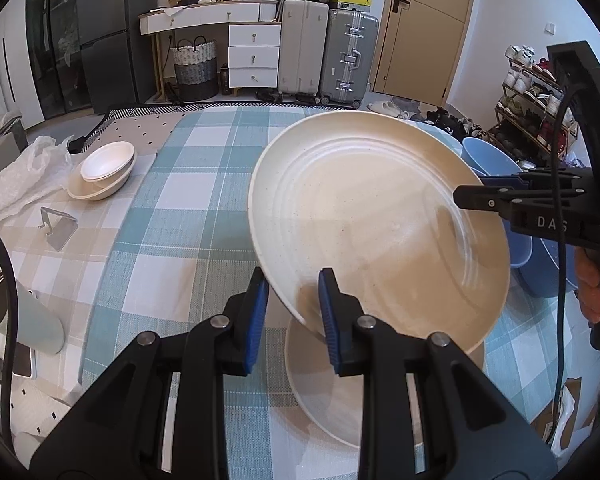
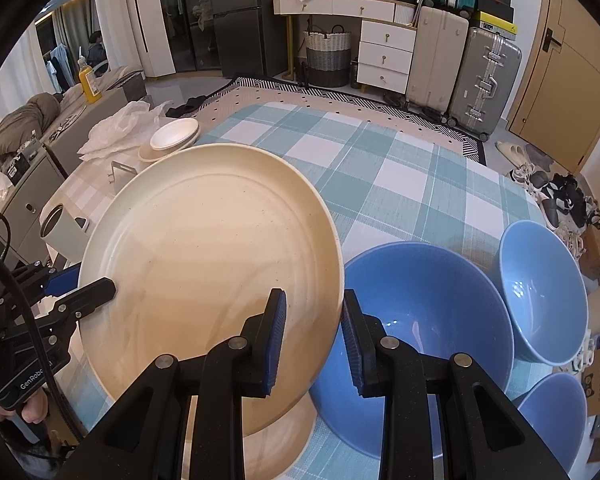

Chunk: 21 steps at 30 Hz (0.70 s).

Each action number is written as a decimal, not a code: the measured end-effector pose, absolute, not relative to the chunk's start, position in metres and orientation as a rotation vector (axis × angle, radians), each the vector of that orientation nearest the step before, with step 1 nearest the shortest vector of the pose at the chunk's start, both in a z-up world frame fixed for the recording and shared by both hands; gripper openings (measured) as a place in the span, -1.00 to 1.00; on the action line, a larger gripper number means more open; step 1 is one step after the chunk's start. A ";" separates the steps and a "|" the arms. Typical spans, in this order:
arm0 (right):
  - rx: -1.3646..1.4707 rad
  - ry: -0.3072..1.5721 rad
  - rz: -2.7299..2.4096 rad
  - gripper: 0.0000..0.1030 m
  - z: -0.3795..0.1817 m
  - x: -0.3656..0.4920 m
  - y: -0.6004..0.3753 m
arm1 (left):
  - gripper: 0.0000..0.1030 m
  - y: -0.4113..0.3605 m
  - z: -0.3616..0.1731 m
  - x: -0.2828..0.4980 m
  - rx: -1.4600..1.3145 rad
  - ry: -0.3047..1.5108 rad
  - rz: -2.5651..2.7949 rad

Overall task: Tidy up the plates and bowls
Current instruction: 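Lift the cream plate with both tools and carry it over the plate stack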

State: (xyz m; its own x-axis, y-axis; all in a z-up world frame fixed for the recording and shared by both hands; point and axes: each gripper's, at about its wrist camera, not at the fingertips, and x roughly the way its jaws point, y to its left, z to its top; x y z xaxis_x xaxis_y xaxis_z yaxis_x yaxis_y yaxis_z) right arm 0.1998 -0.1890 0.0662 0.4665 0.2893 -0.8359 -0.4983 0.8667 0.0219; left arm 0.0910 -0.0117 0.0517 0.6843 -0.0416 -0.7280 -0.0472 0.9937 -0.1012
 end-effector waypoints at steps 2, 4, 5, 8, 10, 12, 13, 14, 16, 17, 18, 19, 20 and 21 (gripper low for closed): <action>-0.238 0.975 0.485 -0.45 0.065 0.194 -0.189 | -0.56 -0.013 0.050 0.086 -0.110 0.819 0.002; -0.241 0.977 0.484 -0.45 0.063 0.189 -0.189 | -0.56 -0.013 0.047 0.081 -0.108 0.821 0.000; -0.241 0.978 0.483 -0.45 0.062 0.185 -0.189 | -0.56 -0.013 0.046 0.079 -0.109 0.821 -0.002; -0.242 0.978 0.483 -0.45 0.060 0.177 -0.189 | -0.56 -0.012 0.044 0.072 -0.106 0.823 -0.002; -0.245 0.978 0.483 -0.45 0.059 0.171 -0.188 | -0.56 -0.011 0.042 0.068 -0.105 0.825 -0.004; -0.245 0.977 0.481 -0.45 0.058 0.166 -0.188 | -0.56 -0.011 0.040 0.064 -0.102 0.824 -0.008; -0.244 0.977 0.480 -0.45 0.057 0.163 -0.188 | -0.56 -0.010 0.039 0.062 -0.100 0.823 -0.010; -0.244 0.978 0.479 -0.45 0.057 0.160 -0.187 | -0.56 -0.009 0.038 0.062 -0.100 0.823 -0.012; -0.243 0.982 0.474 -0.45 0.055 0.156 -0.187 | -0.56 -0.007 0.035 0.059 -0.104 0.823 -0.016; -0.246 0.983 0.471 -0.45 0.054 0.153 -0.186 | -0.56 -0.006 0.034 0.058 -0.105 0.823 -0.016; -0.246 0.985 0.469 -0.45 0.053 0.151 -0.186 | -0.56 -0.006 0.033 0.057 -0.106 0.824 -0.017; -0.245 0.985 0.466 -0.45 0.052 0.148 -0.186 | -0.56 -0.006 0.032 0.055 -0.104 0.823 -0.018; -0.243 0.987 0.464 -0.45 0.051 0.146 -0.187 | -0.56 -0.005 0.031 0.054 -0.102 0.820 -0.020; -0.240 0.987 0.460 -0.45 0.050 0.144 -0.187 | -0.56 -0.006 0.031 0.053 -0.098 0.819 -0.022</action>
State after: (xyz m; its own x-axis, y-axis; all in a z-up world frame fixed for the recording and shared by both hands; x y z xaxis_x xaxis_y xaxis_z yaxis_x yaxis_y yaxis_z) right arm 0.1445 -0.1865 0.0503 0.4656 0.2642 -0.8446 -0.4773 0.8786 0.0117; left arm 0.0531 -0.0056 0.0306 0.6827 -0.0578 -0.7284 -0.0178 0.9953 -0.0956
